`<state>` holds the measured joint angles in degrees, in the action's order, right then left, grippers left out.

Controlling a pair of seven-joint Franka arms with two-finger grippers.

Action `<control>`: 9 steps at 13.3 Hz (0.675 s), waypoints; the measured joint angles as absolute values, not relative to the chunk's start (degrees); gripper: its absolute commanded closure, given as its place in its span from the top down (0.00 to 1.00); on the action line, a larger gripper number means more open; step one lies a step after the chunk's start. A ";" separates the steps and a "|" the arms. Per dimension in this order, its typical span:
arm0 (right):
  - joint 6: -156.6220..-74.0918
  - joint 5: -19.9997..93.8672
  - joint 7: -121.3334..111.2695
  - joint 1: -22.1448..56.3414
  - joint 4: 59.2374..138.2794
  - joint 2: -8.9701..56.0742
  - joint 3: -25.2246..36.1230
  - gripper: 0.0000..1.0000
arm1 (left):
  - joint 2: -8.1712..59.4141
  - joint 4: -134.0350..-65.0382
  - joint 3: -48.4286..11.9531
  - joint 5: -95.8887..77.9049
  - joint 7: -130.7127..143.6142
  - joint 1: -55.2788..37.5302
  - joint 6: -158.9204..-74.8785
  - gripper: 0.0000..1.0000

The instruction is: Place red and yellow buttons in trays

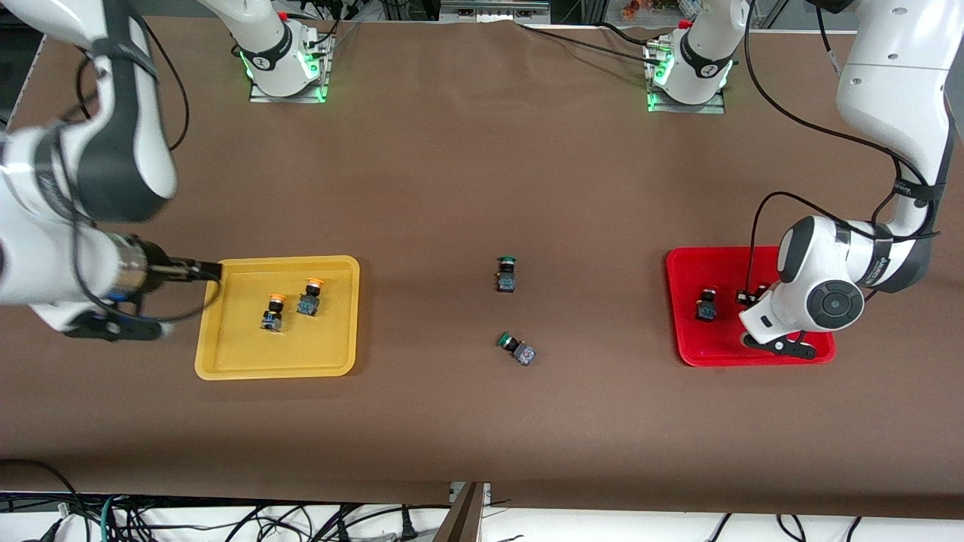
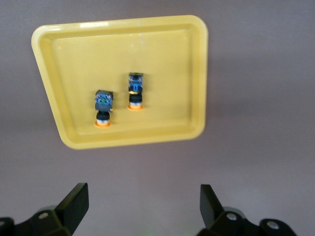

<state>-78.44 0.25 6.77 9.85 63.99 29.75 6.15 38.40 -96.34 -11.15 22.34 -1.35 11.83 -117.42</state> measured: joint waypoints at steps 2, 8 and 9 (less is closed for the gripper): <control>-75.63 0.26 6.67 9.66 63.83 25.76 6.28 1.00 | 38.32 -96.08 -11.64 22.33 -1.83 13.17 -117.83 1.00; -72.80 0.28 6.61 9.59 71.36 12.18 5.46 1.00 | 19.36 -86.31 -15.66 10.95 -1.82 13.45 -100.14 1.00; -72.80 0.28 6.61 9.18 73.48 9.52 5.39 1.00 | 15.79 -83.84 -16.57 10.75 -1.82 13.41 -95.14 1.00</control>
